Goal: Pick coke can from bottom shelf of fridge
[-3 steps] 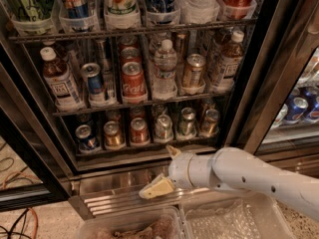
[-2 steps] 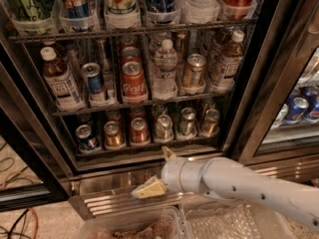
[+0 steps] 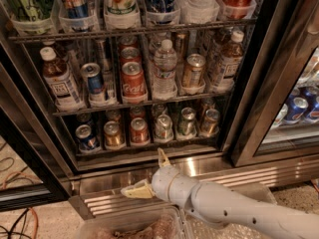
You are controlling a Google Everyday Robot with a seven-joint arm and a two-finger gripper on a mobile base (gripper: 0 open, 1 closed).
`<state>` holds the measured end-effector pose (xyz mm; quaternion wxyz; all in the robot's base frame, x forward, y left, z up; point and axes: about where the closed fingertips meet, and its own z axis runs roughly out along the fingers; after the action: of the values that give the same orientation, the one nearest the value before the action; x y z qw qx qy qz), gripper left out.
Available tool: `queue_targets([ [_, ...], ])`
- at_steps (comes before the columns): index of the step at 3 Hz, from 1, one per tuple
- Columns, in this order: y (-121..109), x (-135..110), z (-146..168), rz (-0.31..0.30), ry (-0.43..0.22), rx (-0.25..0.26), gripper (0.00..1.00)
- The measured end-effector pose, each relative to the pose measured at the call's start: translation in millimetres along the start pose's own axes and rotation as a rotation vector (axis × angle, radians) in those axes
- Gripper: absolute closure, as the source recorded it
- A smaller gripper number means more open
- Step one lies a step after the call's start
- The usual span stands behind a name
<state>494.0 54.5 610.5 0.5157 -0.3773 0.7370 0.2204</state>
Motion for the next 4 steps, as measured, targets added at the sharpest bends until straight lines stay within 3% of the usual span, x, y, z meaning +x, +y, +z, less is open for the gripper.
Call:
queue_targets([
  [2,0,-21,27,0.027,-0.124,0.067,0.00],
  [4,0,-24,32,0.028,-0.144,0.065,0.00],
])
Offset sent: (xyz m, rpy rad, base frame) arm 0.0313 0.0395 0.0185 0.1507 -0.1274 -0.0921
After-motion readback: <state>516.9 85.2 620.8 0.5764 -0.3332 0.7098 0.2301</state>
